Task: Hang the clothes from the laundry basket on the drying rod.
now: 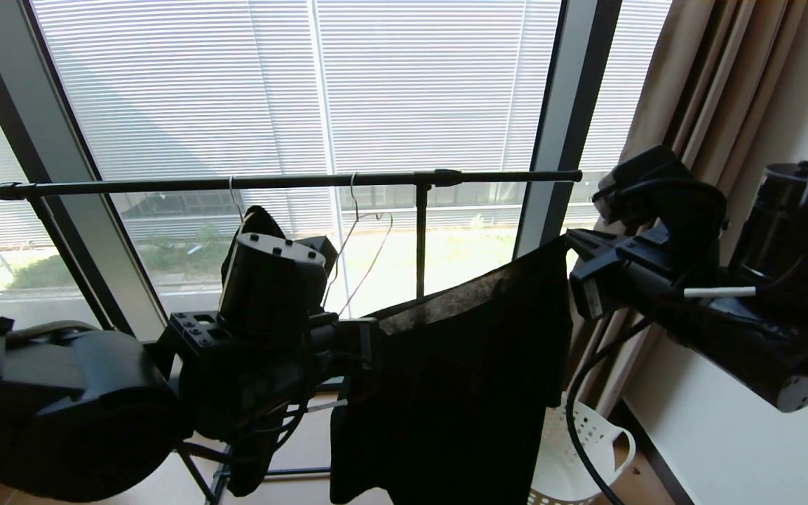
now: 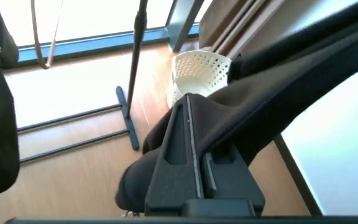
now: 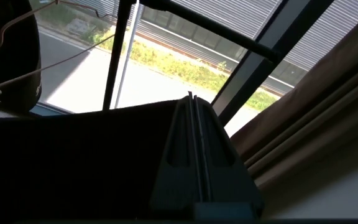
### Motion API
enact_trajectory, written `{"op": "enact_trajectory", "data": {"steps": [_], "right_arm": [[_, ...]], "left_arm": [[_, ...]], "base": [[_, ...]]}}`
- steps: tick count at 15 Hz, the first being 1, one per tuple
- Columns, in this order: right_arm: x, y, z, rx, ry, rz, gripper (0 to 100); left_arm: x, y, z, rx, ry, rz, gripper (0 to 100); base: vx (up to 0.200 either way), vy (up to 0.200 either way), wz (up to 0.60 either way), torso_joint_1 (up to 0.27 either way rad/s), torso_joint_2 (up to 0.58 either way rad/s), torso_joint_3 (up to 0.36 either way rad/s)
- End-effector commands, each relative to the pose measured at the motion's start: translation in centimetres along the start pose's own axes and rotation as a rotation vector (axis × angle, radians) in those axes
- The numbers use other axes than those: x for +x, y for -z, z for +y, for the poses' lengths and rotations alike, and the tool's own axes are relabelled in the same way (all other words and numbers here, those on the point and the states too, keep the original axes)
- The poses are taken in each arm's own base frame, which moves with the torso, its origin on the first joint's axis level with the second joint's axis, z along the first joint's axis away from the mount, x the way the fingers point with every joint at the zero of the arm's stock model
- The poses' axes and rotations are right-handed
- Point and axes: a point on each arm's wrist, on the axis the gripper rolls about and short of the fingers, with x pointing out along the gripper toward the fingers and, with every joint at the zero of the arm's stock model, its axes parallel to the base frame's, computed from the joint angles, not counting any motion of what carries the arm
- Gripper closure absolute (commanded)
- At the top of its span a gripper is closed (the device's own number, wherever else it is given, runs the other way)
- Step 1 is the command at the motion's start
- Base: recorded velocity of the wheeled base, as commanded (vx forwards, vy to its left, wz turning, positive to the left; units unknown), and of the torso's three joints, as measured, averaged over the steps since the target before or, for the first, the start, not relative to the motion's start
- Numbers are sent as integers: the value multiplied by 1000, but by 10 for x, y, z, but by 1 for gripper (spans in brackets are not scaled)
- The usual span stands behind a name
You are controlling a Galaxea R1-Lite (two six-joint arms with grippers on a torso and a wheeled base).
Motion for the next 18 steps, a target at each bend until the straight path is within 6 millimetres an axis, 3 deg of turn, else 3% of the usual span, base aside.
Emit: {"op": "enact_trajectory", "data": {"steps": [1,5,6,9,11,16,18], "right_arm": [[-6,23,6,-54,-59,54,100],[-12,45,13,-77,-172,93,100],[-16,53,14,-84,-214,108,0],[-23,72,20,-102,-353,135,0],[-22,70,24,-91,-414,100,0],[-17,31,66,-64,-523,-107,0],[-11,24,78,-47,-541,-118,0]], "left_arm": [[0,-27,-7,-5,19,-41,100],[3,-47,-18,36,34,-60,100],[3,-51,-25,44,50,-69,100],[6,-57,-32,45,62,-82,100],[7,-55,-32,49,56,-68,100],[6,-54,-32,52,53,-61,100],[7,-54,-32,52,53,-60,100]], "base": [[0,0,0,0,0,0],[0,0,0,0,0,0],[0,0,0,0,0,0],[0,0,0,0,0,0],[0,0,0,0,0,0],[0,0,0,0,0,0],[0,0,0,0,0,0]]}}
